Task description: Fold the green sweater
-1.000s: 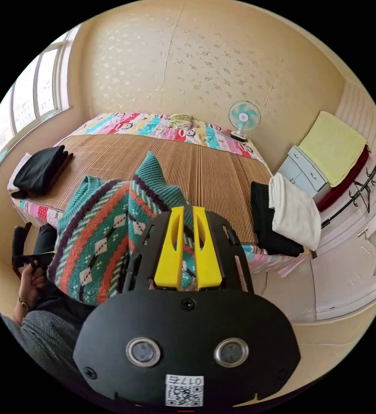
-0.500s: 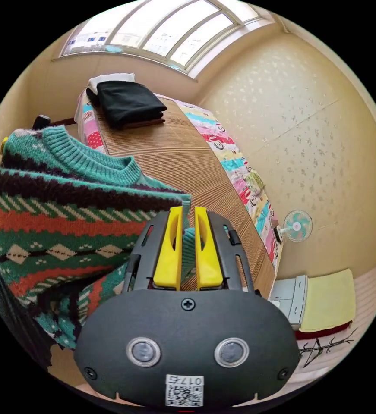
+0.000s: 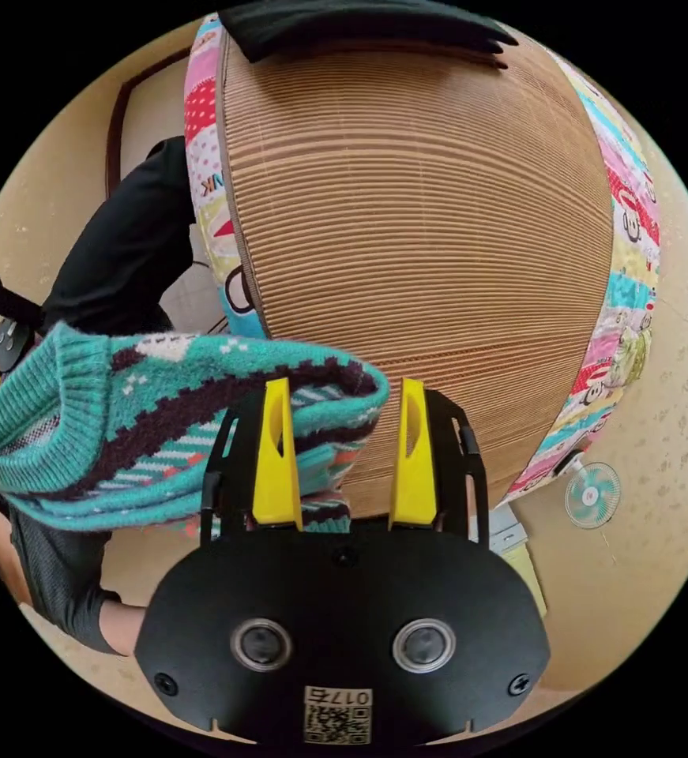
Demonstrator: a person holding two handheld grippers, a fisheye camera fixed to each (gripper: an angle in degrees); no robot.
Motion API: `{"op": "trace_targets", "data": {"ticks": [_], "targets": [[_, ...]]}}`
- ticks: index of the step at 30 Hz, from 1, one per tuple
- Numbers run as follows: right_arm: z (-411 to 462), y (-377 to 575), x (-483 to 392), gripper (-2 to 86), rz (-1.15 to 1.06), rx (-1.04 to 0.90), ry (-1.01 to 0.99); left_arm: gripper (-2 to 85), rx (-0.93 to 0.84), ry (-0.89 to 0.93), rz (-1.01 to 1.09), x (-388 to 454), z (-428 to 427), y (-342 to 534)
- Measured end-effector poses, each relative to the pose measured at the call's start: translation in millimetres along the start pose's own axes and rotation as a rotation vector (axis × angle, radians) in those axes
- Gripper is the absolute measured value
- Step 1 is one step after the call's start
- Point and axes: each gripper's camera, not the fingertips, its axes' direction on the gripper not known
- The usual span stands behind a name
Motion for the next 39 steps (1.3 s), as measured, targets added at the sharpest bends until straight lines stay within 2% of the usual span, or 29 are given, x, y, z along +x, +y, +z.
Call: {"op": "trace_targets", "data": {"ticks": [3, 5, 8, 11, 16, 19, 22, 25, 27, 28, 30, 34, 36, 39], "targets": [[23, -37, 12, 12.9, 0.059, -0.29, -0.24, 4.3, 0.031, 0.016, -0.02, -1, -4, 4], [19, -45, 6, 10.0, 0.055, -0.33, -0.229, 4.3, 0.045, 0.004, -0.028, -1, -6, 6], [-6, -39, -16, 7.9, 0.079, -0.323, -0.048, 4.4, 0.059, -0.027, -0.038, 0, -12, 9], [-41, -14, -61, 7.4, 0.148, -0.277, 0.226, 4.5, 0.074, -0.078, -0.055, -3, -21, 12], [-118, 71, -166, 7.5, 0.29, 0.007, 0.674, 4.5, -0.018, -0.207, -0.002, 5, -8, 2], [-160, 133, -210, 7.6, 0.421, 0.184, 0.836, 4.5, -0.063, -0.3, 0.059, 17, 6, -15], [-191, 202, -240, 7.5, 0.587, 0.306, 0.971, 4.6, -0.066, -0.451, 0.117, 33, 13, -42], [-212, 284, -274, 6.2, 0.801, 0.468, 1.079, 4.7, -0.094, -0.711, 0.159, 49, 27, -78], [-216, 332, -300, 4.5, 0.953, 0.556, 1.166, 4.8, -0.091, -0.995, 0.14, 54, 46, -107], [-214, 362, -319, 4.0, 1.04, 0.621, 1.245, 4.8, -0.096, -1.076, 0.138, 54, 52, -112], [-210, 396, -349, 3.6, 1.067, 0.747, 1.214, 4.8, -0.175, -1.346, 0.161, 39, 86, -121], [-194, 431, -380, 2.9, 1.076, 0.837, 0.958, 5.0, -0.27, -1.511, 0.159, -10, 129, -104], [-179, 440, -383, 2.7, 1.115, 0.842, 0.938, 5.5, -0.2, -1.6, 0.133, -35, 140, -76], [-160, 454, -398, 2.5, 1.186, 0.865, 1.041, 8.3, -0.175, -1.639, 0.077, -61, 142, -39]]}}
